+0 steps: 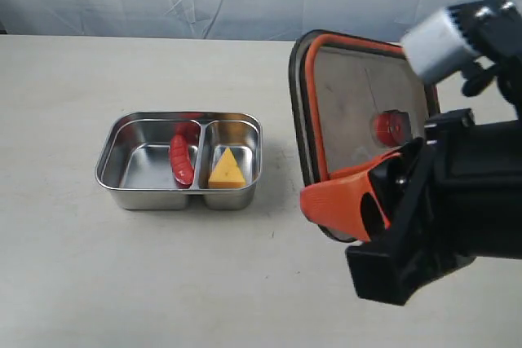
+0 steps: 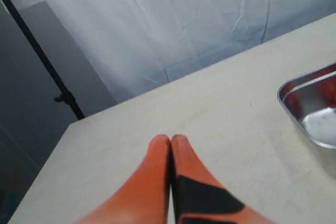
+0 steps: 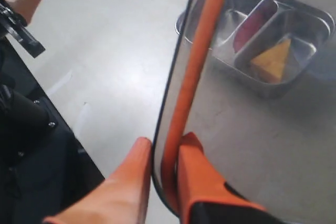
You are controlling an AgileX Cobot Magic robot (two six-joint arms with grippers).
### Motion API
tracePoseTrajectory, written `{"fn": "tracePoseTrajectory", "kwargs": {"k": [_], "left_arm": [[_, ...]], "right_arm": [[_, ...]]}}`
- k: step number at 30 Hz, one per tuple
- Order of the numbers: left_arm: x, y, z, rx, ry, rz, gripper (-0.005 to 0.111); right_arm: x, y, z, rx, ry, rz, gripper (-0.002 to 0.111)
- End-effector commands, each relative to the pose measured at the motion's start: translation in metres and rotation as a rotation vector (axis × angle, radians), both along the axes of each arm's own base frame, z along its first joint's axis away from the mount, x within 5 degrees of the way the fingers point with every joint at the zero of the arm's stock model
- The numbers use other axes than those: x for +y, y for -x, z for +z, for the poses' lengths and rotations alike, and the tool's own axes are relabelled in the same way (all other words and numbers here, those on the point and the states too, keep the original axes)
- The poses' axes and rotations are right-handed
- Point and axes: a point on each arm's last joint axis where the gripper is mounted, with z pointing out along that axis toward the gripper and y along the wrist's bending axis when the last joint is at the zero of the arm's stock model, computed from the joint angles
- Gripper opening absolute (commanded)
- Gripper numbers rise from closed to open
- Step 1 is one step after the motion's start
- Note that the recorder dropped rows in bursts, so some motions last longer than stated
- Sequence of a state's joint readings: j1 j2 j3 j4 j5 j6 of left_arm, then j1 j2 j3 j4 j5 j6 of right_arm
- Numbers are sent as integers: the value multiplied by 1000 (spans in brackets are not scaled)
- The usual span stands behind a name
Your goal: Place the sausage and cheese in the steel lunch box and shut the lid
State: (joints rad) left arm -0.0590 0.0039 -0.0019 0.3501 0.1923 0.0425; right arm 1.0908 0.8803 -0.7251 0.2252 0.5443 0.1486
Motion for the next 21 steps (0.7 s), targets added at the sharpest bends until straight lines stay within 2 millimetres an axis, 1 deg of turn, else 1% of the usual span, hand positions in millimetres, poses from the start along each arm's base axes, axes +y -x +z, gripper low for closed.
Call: {"fn": "tracePoseTrajectory", "kwargs": {"k": [1,4,6,8,9,10,11,12,13,14,15,17,18,19,20,21], "left_arm": [[-5,0,14,-160,149,-54,0],[-6,2,28,-297,415,-85,0],[-4,4,34,-368,535,-93,0],[-2,5,38,-412,595,-95,0],[0,7,44,-487,676,-109,0],[0,9,47,-519,738,-126,0],[0,9,48,-511,967,-170,0],[0,8,46,-481,1072,-185,0],[-5,6,40,-376,1227,-209,0],[-8,5,38,-334,1206,-222,0],[-17,6,36,-269,1138,-292,0],[-43,18,43,-203,1020,-619,0],[-56,29,45,-191,921,-810,0],[-61,36,48,-217,880,-910,0],[-61,40,53,-269,895,-956,0],[-58,39,57,-293,954,-950,0]], "right_arm": [[-11,5,5,-42,-104,-13,-1],[-18,8,6,-57,-164,-26,-1],[-22,10,7,-60,-223,-43,-1],[-25,11,7,-65,-270,-58,-1],[-28,11,6,-68,-327,-79,-1],[-29,11,6,-62,-357,-92,-1],[-31,10,6,-60,-432,-127,-1],[-32,9,6,-60,-461,-143,-1],[-34,7,5,-54,-525,-182,-1],[-35,6,4,-61,-539,-190,-1],[-36,5,4,-78,-569,-209,-1],[-37,3,4,-76,-595,-226,-1],[-37,3,6,-87,-613,-234,-1],[-37,2,7,-80,-625,-242,-1],[-37,2,8,-67,-641,-251,-1],[-37,2,8,-49,-651,-257,-1]]}}
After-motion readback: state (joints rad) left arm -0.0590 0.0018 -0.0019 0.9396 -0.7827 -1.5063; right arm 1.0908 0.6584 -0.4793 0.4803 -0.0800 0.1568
